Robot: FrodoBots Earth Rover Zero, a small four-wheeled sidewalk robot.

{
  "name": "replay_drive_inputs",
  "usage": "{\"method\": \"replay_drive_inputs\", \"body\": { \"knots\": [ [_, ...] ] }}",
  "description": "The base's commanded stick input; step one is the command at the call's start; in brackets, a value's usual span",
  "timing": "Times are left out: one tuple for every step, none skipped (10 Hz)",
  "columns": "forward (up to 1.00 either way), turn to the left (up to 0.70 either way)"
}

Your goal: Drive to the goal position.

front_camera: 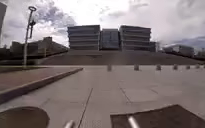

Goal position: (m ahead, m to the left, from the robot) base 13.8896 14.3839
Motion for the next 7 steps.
{"method": "replay_drive_inputs", "body": {
  "knots": [
    [1.00, 0.01],
    [1.00, 0.01],
    [1.00, 0.01],
    [1.00, 0.01],
    [1.00, 0.01],
    [1.00, 0.01],
    [1.00, 0.01]
  ]
}}
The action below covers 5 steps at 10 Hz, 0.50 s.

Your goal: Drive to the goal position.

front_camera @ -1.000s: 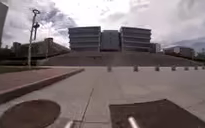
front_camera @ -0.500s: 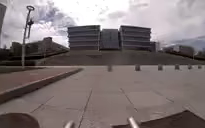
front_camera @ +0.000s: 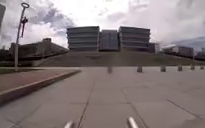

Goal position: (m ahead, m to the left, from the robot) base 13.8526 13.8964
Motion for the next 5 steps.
{"method": "replay_drive_inputs", "body": {
  "knots": [
    [0.86, 0.01],
    [0.36, 0.00],
    [0.00, 0.00],
    [0.00, 0.00],
    [0.00, 0.00]
  ]
}}
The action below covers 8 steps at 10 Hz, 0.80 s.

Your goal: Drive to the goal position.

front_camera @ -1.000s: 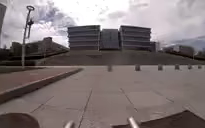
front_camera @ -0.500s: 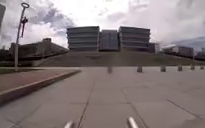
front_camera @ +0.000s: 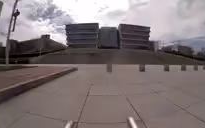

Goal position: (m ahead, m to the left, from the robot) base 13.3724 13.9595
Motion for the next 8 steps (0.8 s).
{"method": "replay_drive_inputs", "body": {
  "knots": [
    [0.00, 0.00],
    [0.00, 0.00],
    [0.00, 0.00],
    [0.00, 0.00],
    [0.00, 0.00],
    [0.00, 0.00],
    [0.79, 0.01],
    [1.00, 0.01]
  ]
}}
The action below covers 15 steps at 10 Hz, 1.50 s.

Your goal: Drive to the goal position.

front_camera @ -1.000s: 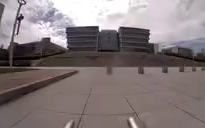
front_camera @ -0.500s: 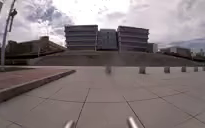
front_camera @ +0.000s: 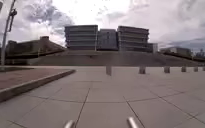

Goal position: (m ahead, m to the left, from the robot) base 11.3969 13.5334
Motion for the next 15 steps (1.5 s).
{"method": "replay_drive_inputs", "body": {
  "knots": [
    [1.00, 0.01],
    [1.00, 0.01],
    [1.00, 0.01],
    [1.00, 0.01],
    [1.00, 0.01],
    [1.00, 0.01],
    [0.00, 0.00],
    [0.00, 0.00],
    [0.00, 0.00],
    [0.00, 0.00],
    [0.00, 0.00],
    [0.00, 0.00],
    [0.00, 0.00],
    [0.00, 0.00],
    [0.00, 0.00]
  ]
}}
